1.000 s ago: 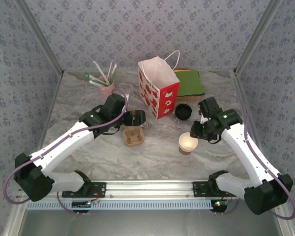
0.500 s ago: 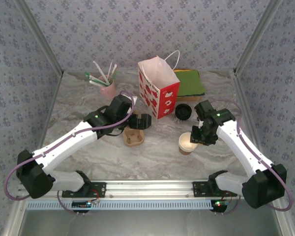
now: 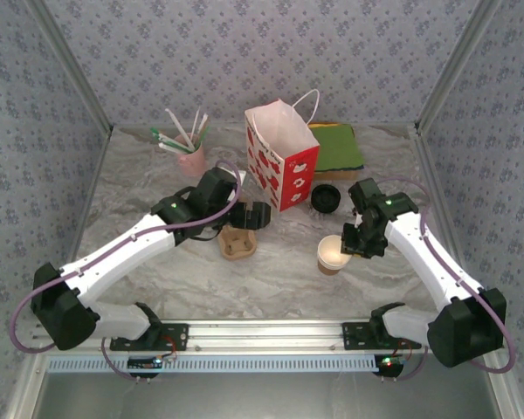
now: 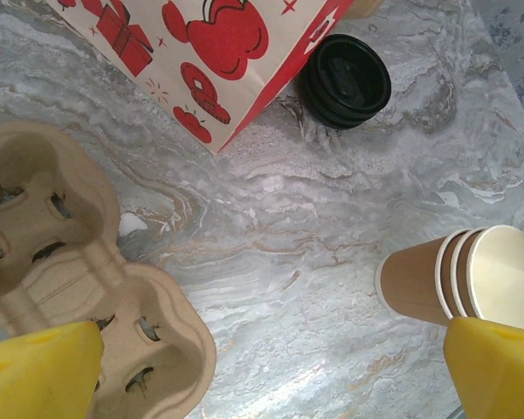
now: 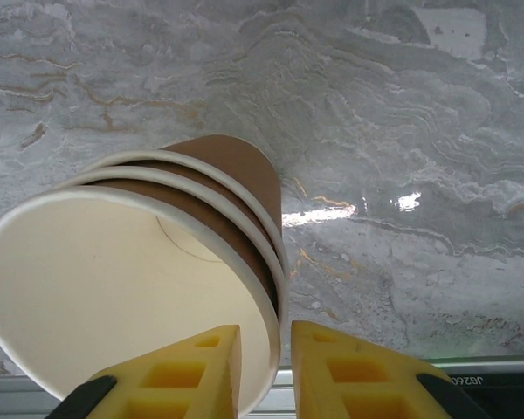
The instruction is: Pack the takeout coffee
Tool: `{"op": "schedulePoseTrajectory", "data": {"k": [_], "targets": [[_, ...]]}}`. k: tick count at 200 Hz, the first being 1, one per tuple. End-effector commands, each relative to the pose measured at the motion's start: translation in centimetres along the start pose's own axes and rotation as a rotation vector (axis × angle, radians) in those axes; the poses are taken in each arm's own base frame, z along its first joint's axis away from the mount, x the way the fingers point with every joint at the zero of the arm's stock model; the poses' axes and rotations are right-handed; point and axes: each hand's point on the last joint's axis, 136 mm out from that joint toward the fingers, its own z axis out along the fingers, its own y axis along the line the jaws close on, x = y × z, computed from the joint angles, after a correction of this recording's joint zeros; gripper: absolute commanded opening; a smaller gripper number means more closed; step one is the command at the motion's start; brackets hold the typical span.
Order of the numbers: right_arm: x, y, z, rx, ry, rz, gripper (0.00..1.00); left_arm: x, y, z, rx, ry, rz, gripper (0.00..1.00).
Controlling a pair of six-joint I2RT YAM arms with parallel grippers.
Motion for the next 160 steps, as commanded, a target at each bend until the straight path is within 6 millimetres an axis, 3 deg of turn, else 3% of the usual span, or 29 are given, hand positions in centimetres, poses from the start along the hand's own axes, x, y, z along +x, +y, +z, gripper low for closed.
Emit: {"op": "schedulePoseTrajectory", "data": {"k": [1, 52, 65, 107, 160], "targets": [[0.4, -0.2, 0.5, -0.002, 0.026, -0.002, 0.21, -1.1, -1.0, -0.8, 0.019, -0.026, 0.024, 1.00], [0.5, -0.4, 0.8, 0.001, 0.033, -0.001, 0.19, -1.0, -1.0, -0.9, 0.016, -0.026, 0.021, 1.00], [0.5, -0.4, 0.9, 0.000, 0.033, 0.001, 0.13, -0.9, -0.9, -1.0, 0.012, -0.023, 0.018, 1.00], [0.2, -0.3, 0.4, -0.002, 0.021, -0.005, 0.10, -0.9, -0.9, -1.1, 0.010, -0.029, 0.023, 1.00], [0.2, -0.2, -0.3, -0.003, 0.021, -0.008, 0.00, -0.9, -1.0, -1.1, 0.013, -0.031, 0.027, 1.00]]}}
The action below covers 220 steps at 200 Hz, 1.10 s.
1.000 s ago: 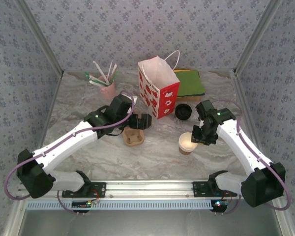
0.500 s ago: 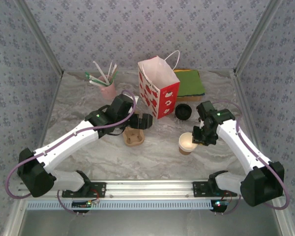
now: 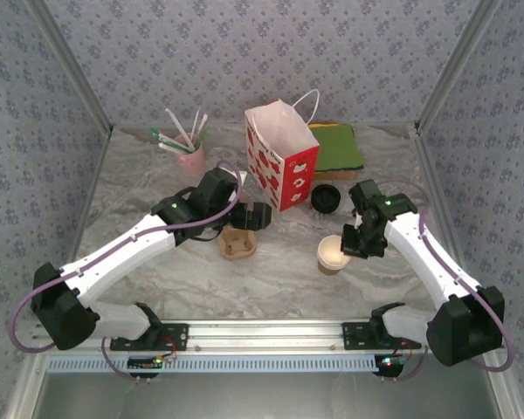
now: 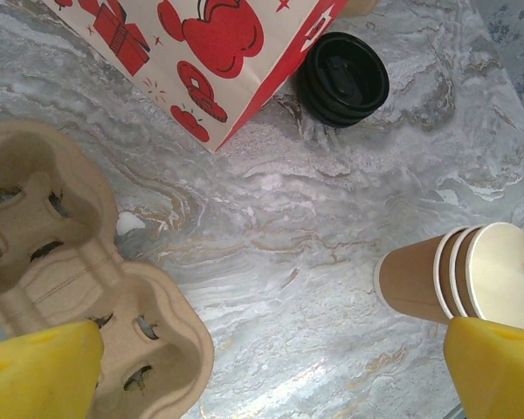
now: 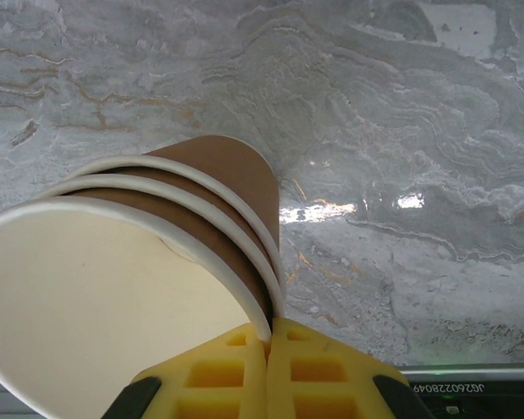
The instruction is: Pack the takeout coffee
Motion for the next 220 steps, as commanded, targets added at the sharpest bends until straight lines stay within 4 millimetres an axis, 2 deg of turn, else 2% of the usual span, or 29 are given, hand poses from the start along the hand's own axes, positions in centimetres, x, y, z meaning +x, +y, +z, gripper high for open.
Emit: {"op": "schedulePoseTrajectory", "data": {"k": [1, 65, 126, 153, 170, 220], "targets": [[0.1, 0.1, -0.9, -0.003, 0.007, 0.001, 0.00, -1.0, -0.8, -1.0, 0.011, -0.032, 0.021, 1.00], [-0.3, 0.6, -1.9, -0.025, -0.010, -0.005, 0.00, -1.2, -0.9, -1.0, 0.011, -0.036, 0.028, 1.00], [0.2, 0.3, -0.8, -0.041, 0.018, 0.017, 0.00, -1.2, -0.9, -1.0, 0.011, -0.033, 0.027, 1.00], [0.2, 0.1, -0.7, -0.041, 0.019, 0.020, 0.04, -1.2, -0.9, -1.1, 0.011, -0.034, 0.026, 1.00], [0.2, 0.0, -0.6, -0.039, 0.024, 0.025, 0.12, -1.2, -0.9, -1.0, 0.012, -0.033, 0.026, 1.00], [0.3, -0.3, -0.6, -0.035, 0.023, 0.027, 0.16, -1.2, -1.0, -1.2, 0.016, -0.032, 0.025, 1.00]]}}
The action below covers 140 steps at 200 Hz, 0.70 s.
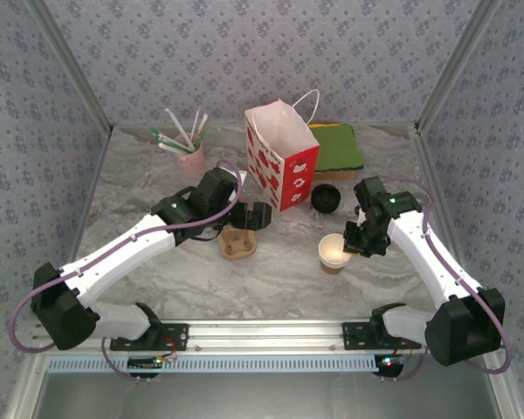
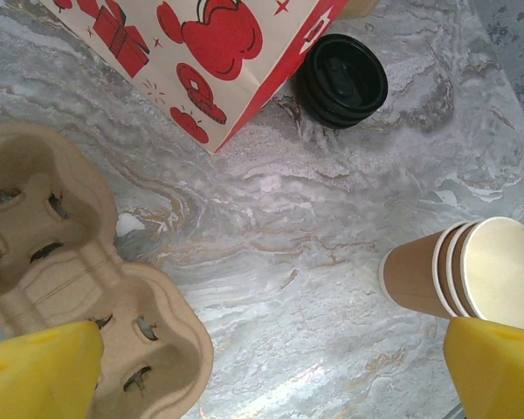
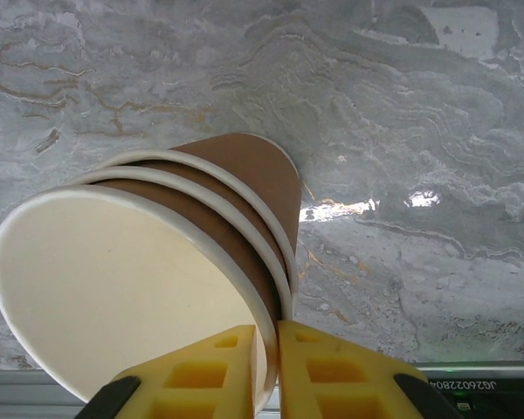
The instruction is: Pack the takeout coffee
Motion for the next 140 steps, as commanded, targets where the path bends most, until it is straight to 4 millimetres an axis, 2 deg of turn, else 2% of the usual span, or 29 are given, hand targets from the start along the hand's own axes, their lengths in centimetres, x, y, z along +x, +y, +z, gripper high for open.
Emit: {"op": "schedulePoseTrajectory", "data": {"k": [1, 36, 84, 101, 140], "targets": [[0.62, -0.31, 0.01, 0.001, 0.019, -0.004, 0.16, -1.07, -0.91, -1.04, 0.013, -0.028, 0.025, 1.00], [0.57, -0.39, -0.14, 0.002, 0.013, -0.005, 0.15, -1.08, -0.94, -1.08, 0.014, -0.030, 0.025, 1.00], [0.94, -0.82, 0.64, 0.012, 0.028, 0.000, 0.15, -0.95, -0.97, -1.07, 0.015, -0.028, 0.026, 1.00], [1.01, -0.93, 0.78, 0.013, 0.032, 0.004, 0.10, -0.96, -0.93, -1.10, 0.013, -0.028, 0.026, 1.00], [0.90, -0.98, 0.34, 0.007, 0.017, 0.009, 0.10, -1.07, -1.11, -1.23, 0.016, -0.031, 0.026, 1.00]]}}
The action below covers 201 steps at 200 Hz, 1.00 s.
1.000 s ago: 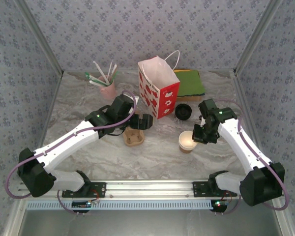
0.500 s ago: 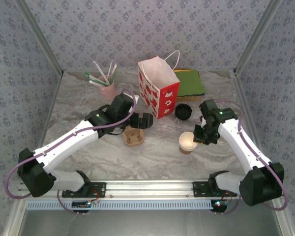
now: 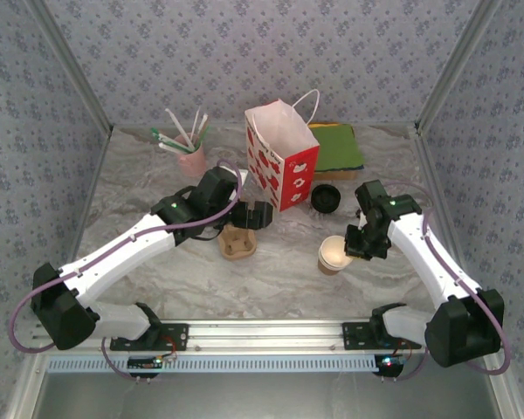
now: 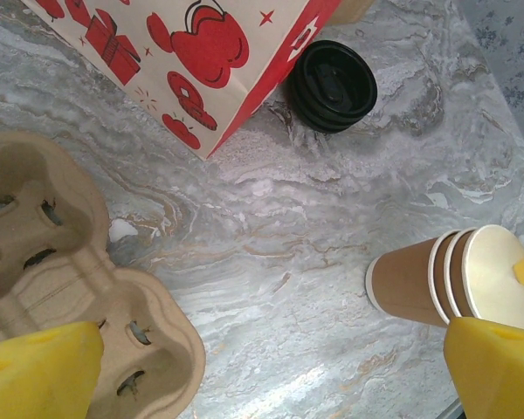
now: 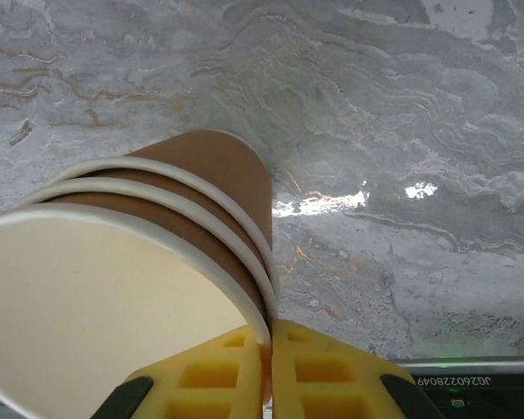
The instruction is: Pack the takeout coffee
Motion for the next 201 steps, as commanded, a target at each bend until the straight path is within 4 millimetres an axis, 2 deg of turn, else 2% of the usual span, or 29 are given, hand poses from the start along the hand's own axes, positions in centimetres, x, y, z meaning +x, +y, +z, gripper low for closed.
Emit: {"op": "schedulePoseTrajectory", "data": {"k": [1, 16, 92, 109, 124, 201], "targets": [[0.4, -0.3, -0.3, -0.003, 0.003, 0.001, 0.10, -0.8, -0.6, -1.0, 0.005, -0.024, 0.021, 1.00], [0.3, -0.2, -0.5, -0.001, -0.001, 0.001, 0.15, -0.7, -0.5, -0.9, 0.002, -0.021, 0.019, 1.00], [0.0, -0.2, -1.1, 0.000, -0.019, -0.002, 0.15, -0.6, -0.6, -1.0, 0.004, -0.022, 0.022, 1.00], [-0.2, -0.1, -1.1, 0.000, -0.023, -0.006, 0.12, -0.7, -0.7, -1.0, 0.006, -0.022, 0.022, 1.00], [-0.1, -0.1, -1.0, 0.000, -0.020, -0.005, 0.01, -0.6, -0.7, -1.0, 0.005, -0.022, 0.023, 1.00], [0.1, 0.4, -1.9, -0.027, -0.017, -0.004, 0.00, -0.7, -0.7, -1.0, 0.005, -0.023, 0.024, 1.00]]}}
